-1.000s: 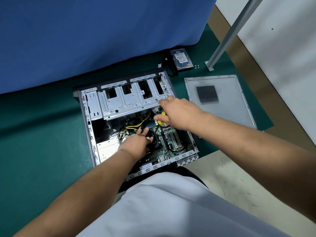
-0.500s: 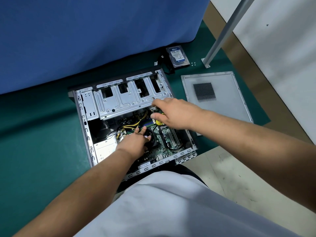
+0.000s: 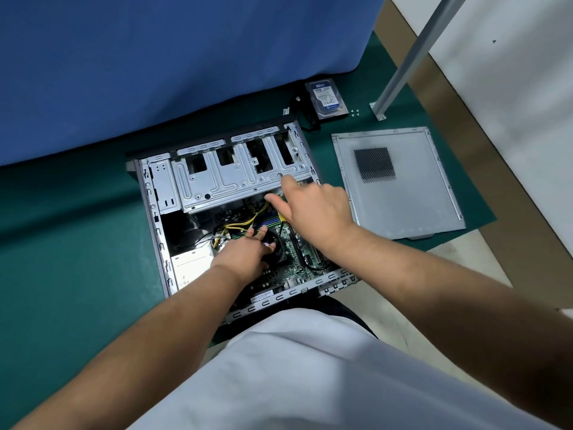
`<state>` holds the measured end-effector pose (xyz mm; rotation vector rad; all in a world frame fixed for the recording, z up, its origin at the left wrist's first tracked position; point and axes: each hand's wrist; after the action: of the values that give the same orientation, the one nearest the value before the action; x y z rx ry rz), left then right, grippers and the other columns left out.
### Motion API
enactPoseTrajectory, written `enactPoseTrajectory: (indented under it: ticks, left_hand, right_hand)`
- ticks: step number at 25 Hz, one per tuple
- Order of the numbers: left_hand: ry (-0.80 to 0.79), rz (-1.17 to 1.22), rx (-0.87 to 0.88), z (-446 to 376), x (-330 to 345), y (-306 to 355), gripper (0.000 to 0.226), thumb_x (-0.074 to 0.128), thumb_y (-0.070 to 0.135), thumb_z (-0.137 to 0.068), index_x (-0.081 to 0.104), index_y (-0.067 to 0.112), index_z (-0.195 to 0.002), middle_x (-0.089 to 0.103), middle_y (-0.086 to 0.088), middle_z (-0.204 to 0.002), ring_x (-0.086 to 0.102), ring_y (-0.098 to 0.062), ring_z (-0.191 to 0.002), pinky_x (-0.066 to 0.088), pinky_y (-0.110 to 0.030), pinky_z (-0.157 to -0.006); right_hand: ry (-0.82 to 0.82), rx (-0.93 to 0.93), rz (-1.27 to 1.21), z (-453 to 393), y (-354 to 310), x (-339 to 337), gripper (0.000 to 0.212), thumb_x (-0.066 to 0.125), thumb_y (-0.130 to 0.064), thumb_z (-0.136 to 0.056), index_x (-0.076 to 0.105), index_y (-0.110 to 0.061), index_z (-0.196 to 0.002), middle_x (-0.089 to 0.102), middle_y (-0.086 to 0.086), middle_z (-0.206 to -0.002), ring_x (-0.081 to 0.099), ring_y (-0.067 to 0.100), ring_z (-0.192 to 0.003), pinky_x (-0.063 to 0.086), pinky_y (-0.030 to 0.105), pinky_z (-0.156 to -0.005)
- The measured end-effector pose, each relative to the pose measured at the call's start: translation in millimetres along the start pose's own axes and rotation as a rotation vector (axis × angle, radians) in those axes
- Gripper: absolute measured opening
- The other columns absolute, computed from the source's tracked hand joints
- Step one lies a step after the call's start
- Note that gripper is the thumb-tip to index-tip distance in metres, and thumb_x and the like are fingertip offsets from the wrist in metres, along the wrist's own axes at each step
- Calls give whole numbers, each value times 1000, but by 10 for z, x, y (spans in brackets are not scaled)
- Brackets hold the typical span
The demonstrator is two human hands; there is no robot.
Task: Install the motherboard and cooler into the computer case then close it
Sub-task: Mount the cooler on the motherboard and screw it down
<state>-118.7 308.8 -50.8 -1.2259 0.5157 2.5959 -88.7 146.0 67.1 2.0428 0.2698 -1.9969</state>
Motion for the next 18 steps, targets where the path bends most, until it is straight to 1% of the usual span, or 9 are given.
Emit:
enactPoseTrajectory:
  ticks: [1, 3, 5, 6, 9, 11, 13, 15, 18]
  left_hand:
    - [1, 3, -1, 4, 0, 1, 60, 56, 27, -102, 34, 39, -157, 0, 1, -172, 13, -29, -158, 37, -49, -114]
    - [1, 7, -4, 9, 7, -4, 60, 56, 27, -102, 35, 39, -157, 0, 2, -172, 13, -29, -157, 36, -49, -116]
    - [3, 9, -2, 11, 11, -7, 60, 56, 27, -102, 35, 39, -157, 0, 2, -172, 13, -30, -157, 36, -49, -116]
    - [4, 10, -3, 11, 11, -8, 60, 56, 28, -102, 35, 39, -157, 0, 2, -172, 13, -30, -157, 36, -49, -116]
    - [6, 14, -6, 13, 17, -3, 60, 56, 29, -102, 35, 40, -157, -1, 3, -172, 13, -30, -158, 34, -50, -117]
    - [5, 22, -10, 15, 14, -4, 60, 56, 28, -102, 34, 40, -157, -1, 3, -172, 12, -30, -158, 33, -51, -118]
    - [3, 18, -10, 18, 11, -2, 60, 56, 27, -102, 34, 40, -157, -1, 4, -172, 13, -30, -157, 32, -52, -118]
    - [4, 18, -11, 24, 5, 2, 60, 56, 27, -103, 35, 40, -157, -1, 4, -172, 13, -31, -157, 32, -52, -118]
    - [7, 17, -13, 34, -5, 4, 59, 56, 28, -103, 35, 40, -157, -1, 4, -172, 14, -31, -157, 33, -52, -118]
  right_hand:
    - [-16, -11, -22, -17, 34, 11, 48, 42, -60, -103, 55, -14, -111, 66, 9, -68, 66, 33, -58, 22, 26, -45]
    - [-120, -64, -194, -24, 115, 51, 42, 41, -48, -105, 42, -14, -130, 66, 16, -105, 67, 39, -80, 39, 35, -51]
    - [-266, -90, -455, -6, 190, 1, 52, 45, -31, -103, 28, -20, -150, 54, 17, -133, 64, 38, -97, 52, 46, -75]
    - [-286, -89, -548, 16, 213, -17, 56, 47, -25, -102, 25, -23, -153, 55, 14, -131, 63, 33, -97, 52, 45, -80]
    - [-179, -44, -643, 117, 273, 33, 54, 52, -23, -103, 26, -26, -151, 59, 0, -96, 59, 19, -75, 49, 39, -70]
    - [-95, 25, -658, 196, 353, 99, 46, 51, -27, -104, 30, -25, -145, 63, 3, -106, 61, 16, -75, 51, 40, -72]
    - [-58, 81, -693, 290, 437, 157, 41, 50, -30, -104, 34, -26, -141, 63, 1, -115, 57, 5, -72, 47, 36, -71]
    - [-74, 94, -709, 370, 474, 206, 39, 49, -32, -104, 35, -26, -140, 61, -3, -108, 51, -2, -67, 43, 33, -68]
    - [-98, 92, -720, 456, 461, 254, 39, 49, -32, -104, 34, -28, -140, 54, -10, -95, 51, -1, -63, 41, 33, -65]
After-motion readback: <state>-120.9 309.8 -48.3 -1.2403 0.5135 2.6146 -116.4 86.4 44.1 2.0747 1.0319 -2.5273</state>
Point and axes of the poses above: each hand's wrist, its own z-axis away from the middle knuckle, its own x-axis out of the palm, y = z × x
